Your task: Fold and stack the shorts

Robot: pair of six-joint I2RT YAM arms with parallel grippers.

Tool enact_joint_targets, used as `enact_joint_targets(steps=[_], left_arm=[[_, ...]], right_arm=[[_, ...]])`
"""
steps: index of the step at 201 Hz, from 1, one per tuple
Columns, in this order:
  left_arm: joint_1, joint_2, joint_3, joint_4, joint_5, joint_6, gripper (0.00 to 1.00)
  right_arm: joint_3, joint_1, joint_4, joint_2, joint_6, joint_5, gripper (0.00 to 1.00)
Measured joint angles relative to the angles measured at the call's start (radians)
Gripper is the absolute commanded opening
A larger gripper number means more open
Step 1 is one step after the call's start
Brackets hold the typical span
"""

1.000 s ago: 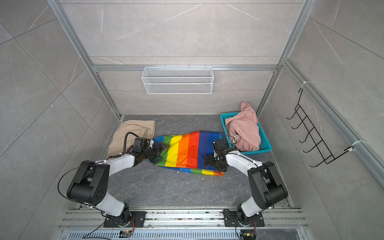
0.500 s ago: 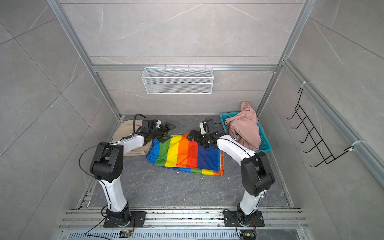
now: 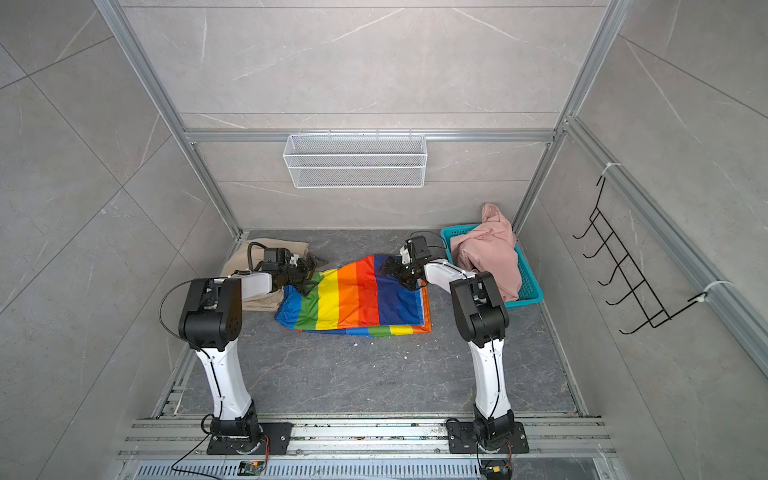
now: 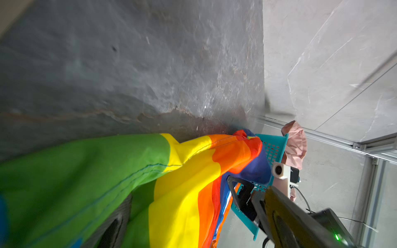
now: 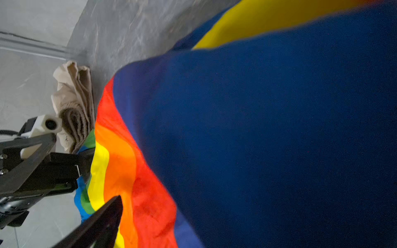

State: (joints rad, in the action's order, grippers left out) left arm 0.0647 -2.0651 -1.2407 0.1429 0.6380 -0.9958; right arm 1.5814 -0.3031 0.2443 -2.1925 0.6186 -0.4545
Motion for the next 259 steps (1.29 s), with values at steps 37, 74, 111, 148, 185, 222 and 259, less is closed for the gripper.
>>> enact_joint_targets(steps=[37, 74, 111, 148, 185, 222, 259], left_arm=[[0.008, 0.008, 0.017, 0.042, 0.001, -0.036, 0.99], [0.073, 0.068, -0.046, -0.065, 0.000, -0.010, 0.99], [0.140, 0.239, -0.065, -0.149, 0.002, 0.070, 0.99], [0.130, 0.340, 0.082, -0.157, -0.003, 0.106, 0.99], [0.127, 0.340, 0.265, -0.183, -0.032, 0.121, 0.99], [0.161, 0.337, 0.290, -0.197, -0.053, 0.154, 0.99], [0.208, 0.319, 0.275, -0.222, -0.066, 0.184, 0.99]], right_arm=[[0.088, 0.074, 0.139, -0.018, -0.109, 0.061, 0.99], [0.002, 0.057, 0.184, 0.125, -0.121, 0.101, 0.99], [-0.303, -0.056, 0.079, 0.466, -0.027, 0.109, 0.99], [-0.586, -0.156, -0.082, 0.548, 0.112, 0.091, 0.99], [-0.740, -0.168, -0.166, 0.532, 0.157, 0.079, 0.99], [-0.800, -0.117, -0.227, 0.560, 0.141, 0.065, 0.99], [-0.822, -0.026, -0.213, 0.585, 0.079, 0.069, 0.99]])
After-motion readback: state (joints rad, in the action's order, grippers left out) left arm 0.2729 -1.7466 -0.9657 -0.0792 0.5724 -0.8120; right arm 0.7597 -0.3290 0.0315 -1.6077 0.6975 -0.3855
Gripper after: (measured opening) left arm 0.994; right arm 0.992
